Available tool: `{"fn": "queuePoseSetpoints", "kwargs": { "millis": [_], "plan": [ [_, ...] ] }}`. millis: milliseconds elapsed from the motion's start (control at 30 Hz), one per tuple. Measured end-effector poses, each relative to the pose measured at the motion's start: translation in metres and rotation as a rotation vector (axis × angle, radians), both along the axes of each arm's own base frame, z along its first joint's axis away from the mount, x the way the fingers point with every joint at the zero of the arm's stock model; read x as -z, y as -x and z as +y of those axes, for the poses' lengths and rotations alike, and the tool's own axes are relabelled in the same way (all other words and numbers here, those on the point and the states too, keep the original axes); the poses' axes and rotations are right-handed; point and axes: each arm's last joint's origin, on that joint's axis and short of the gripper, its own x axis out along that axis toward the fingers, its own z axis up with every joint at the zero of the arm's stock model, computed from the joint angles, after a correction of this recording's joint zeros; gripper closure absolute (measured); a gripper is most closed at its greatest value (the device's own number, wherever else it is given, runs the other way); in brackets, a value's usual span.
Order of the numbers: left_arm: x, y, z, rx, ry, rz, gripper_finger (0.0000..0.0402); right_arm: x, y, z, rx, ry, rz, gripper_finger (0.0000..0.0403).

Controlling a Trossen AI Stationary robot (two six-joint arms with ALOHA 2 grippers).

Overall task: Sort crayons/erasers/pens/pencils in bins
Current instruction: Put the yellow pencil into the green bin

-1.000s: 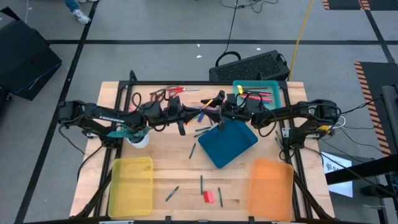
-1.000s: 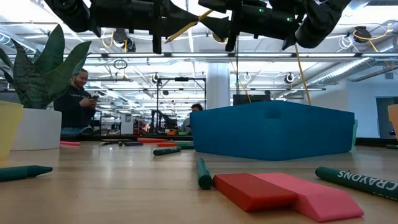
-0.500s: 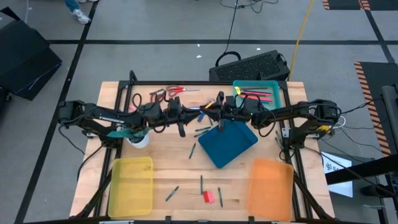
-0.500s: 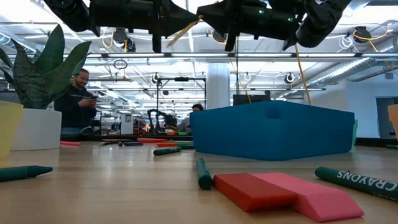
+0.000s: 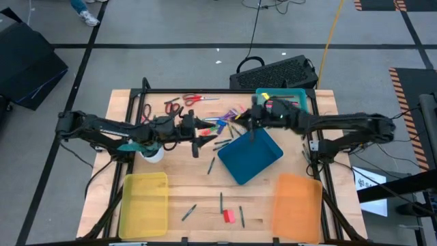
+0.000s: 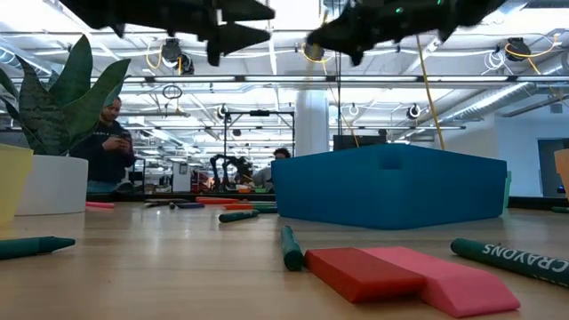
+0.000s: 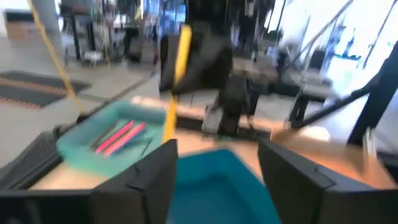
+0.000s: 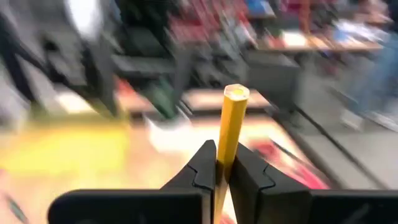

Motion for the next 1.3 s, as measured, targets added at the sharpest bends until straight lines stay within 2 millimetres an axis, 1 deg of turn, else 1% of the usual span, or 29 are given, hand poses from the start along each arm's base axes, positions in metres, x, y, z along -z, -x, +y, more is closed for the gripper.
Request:
{"fn": "queuePoseSetpoints", "kwargs": {
  "millis": [67,167,200,267,333,400,433,533,600,667,733,900,967,1033,1133,1233,1300],
  "plan": [
    [-0.004,0.011,0.0,-0.018,-0.008,0.052,0.0151,-0.019,0.014,-0.006,0.099,0.101,0.169,0.0387],
    [-0.008,0.026,0.003,-0.1,-0.021,0.127,0.0136,-0.047,0.031,-0.021,0.258,0.253,0.416,0.0387],
    [-0.008,0.029,0.004,-0.125,-0.024,0.147,0.0134,-0.051,0.036,-0.028,0.298,0.292,0.517,0.0387],
    [-0.007,0.033,0.006,-0.168,-0.029,0.18,0.0135,-0.059,0.042,-0.045,0.362,0.351,0.655,0.0387],
    [-0.007,0.034,0.008,-0.192,-0.032,0.19,0.014,-0.058,0.048,-0.064,0.398,0.371,0.796,0.0387],
    [-0.005,0.034,0.009,-0.204,-0.033,0.202,0.0147,-0.052,0.051,-0.086,0.418,0.359,0.902,0.0387],
    [-0.005,0.034,0.009,-0.206,-0.034,0.205,0.015,-0.046,0.052,-0.097,0.434,0.341,0.945,0.0387],
    [-0.005,0.035,0.012,-0.229,-0.015,0.207,0.0158,-0.02,0.054,-0.125,0.457,0.248,1.084,0.0387],
    [-0.007,0.038,0.013,-0.24,-0.004,0.197,0.0162,0.0,0.054,-0.136,0.446,0.172,1.188,0.0387],
    [-0.013,0.042,0.014,-0.247,-0.008,0.178,0.0165,0.019,0.051,-0.142,0.398,0.117,1.278,0.0387],
    [-0.018,0.047,0.017,-0.262,-0.014,0.204,0.0167,0.035,0.048,-0.148,0.345,0.087,1.343,0.0387],
    [-0.029,0.051,0.03,-0.338,0.014,0.282,0.017,0.068,0.046,-0.159,0.255,0.032,1.494,0.0387],
    [-0.029,0.049,0.034,-0.355,0.033,0.307,0.017,0.079,0.046,-0.161,0.225,-0.002,1.545,0.0387],
    [-0.023,0.049,0.037,-0.372,0.054,0.361,0.017,0.09,0.044,-0.164,0.215,-0.025,1.572,0.0387],
    [-0.02,0.045,0.039,-0.388,0.1,0.392,0.0169,0.11,0.041,-0.169,0.2,-0.045,1.605,0.0387],
    [-0.015,0.04,0.041,-0.398,0.11,0.481,0.017,0.122,0.038,-0.172,0.211,-0.056,1.612,0.0385],
    [-0.017,0.034,0.045,-0.413,0.121,0.539,0.017,0.128,0.037,-0.172,0.213,-0.061,1.612,0.0367]
  ]
}}
